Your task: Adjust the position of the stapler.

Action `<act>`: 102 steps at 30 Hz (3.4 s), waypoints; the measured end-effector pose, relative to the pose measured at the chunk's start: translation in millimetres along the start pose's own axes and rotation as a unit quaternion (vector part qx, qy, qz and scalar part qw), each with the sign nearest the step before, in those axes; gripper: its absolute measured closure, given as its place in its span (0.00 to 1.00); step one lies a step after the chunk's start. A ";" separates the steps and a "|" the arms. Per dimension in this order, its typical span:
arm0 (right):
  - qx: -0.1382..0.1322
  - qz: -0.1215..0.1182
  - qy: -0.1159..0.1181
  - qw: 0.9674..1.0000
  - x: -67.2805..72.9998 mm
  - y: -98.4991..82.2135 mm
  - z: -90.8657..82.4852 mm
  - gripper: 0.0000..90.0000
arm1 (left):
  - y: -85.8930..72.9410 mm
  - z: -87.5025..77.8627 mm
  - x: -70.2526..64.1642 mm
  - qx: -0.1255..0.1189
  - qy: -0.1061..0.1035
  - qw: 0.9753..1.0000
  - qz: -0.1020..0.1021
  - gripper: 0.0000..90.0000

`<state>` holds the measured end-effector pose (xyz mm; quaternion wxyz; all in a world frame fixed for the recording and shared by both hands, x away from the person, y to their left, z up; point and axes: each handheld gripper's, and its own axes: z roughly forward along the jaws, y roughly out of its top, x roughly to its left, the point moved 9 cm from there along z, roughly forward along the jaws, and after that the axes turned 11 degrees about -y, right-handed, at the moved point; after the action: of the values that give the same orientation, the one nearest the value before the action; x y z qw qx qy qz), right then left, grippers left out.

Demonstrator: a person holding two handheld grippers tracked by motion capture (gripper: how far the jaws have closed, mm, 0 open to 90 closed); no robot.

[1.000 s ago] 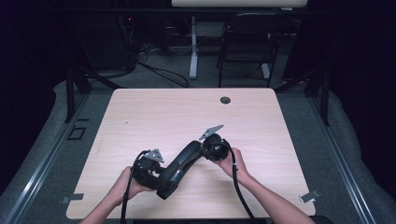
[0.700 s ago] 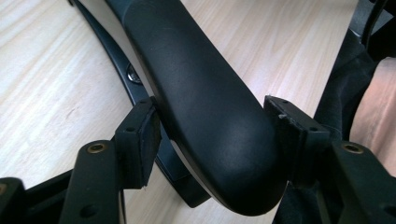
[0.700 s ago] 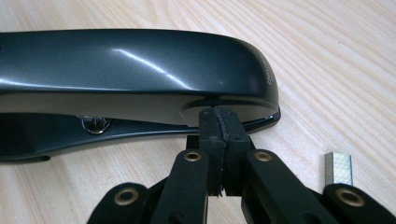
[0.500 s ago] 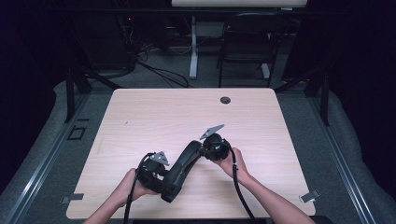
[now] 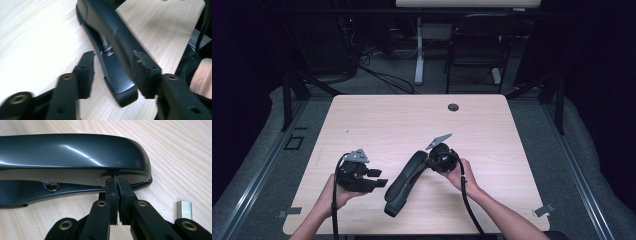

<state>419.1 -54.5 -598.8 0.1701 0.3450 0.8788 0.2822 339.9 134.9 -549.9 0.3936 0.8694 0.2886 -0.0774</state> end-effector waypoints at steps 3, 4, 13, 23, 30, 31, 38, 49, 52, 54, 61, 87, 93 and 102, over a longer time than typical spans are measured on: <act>0.001 0.001 -0.002 1.000 -0.1 0.0 0.4 0.98 | -9.2 16.3 3.7 0.032 0.003 0.999 -0.014 0.78; 0.001 0.001 -0.002 1.000 -0.1 0.0 0.4 0.98 | -9.2 16.3 3.7 0.032 0.003 0.999 -0.014 0.81; 0.001 0.002 -0.003 1.000 3.3 0.8 0.1 0.98 | -5.1 34.1 -3.9 0.036 -0.003 0.999 -0.006 1.00; 0.002 0.005 0.007 1.000 10.0 6.5 4.4 0.97 | -1.6 49.9 -15.5 0.041 -0.034 0.999 0.001 1.00; -0.006 0.006 0.010 1.000 11.5 10.3 -0.8 0.98 | 5.1 62.3 -19.8 0.043 -0.030 0.999 0.010 1.00; -0.007 0.005 0.011 1.000 11.3 10.6 -1.2 0.98 | 6.0 63.3 -20.4 0.041 -0.030 0.999 0.010 1.00; -0.005 0.007 0.013 1.000 10.8 11.0 -2.9 0.99 | 10.9 72.0 -23.5 0.036 -0.030 0.999 0.008 1.00; -0.003 0.006 0.016 1.000 8.2 13.7 -7.8 1.00 | 22.0 88.9 -30.1 0.029 -0.034 0.999 0.007 1.00; 0.002 0.006 0.018 1.000 5.6 13.4 -8.5 0.99 | 28.5 95.6 -28.0 0.021 -0.026 0.999 0.006 1.00; 0.001 0.009 0.019 1.000 2.8 13.5 -10.5 0.97 | 32.0 100.2 -27.1 0.019 -0.034 0.999 0.002 1.00; -0.017 0.011 0.032 0.999 3.8 21.0 -29.2 0.87 | 31.7 84.9 -15.5 0.015 -0.025 0.999 0.012 0.92; 0.057 0.008 0.015 0.998 39.1 8.2 -30.6 0.45 | 8.6 45.6 68.9 0.009 0.053 0.997 -0.056 0.19; 0.055 -0.017 0.011 0.998 38.5 7.2 -31.3 0.47 | 8.8 41.7 73.4 -0.002 0.055 0.997 -0.060 0.17; 0.037 -0.092 0.058 0.993 39.3 6.9 -34.7 0.58 | 12.5 39.1 70.3 -0.015 0.040 0.998 -0.047 0.15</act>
<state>377.9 -35.9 -571.6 0.1317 0.2516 0.9251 0.2523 408.3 130.8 -593.9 0.3912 0.8510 0.3457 -0.0570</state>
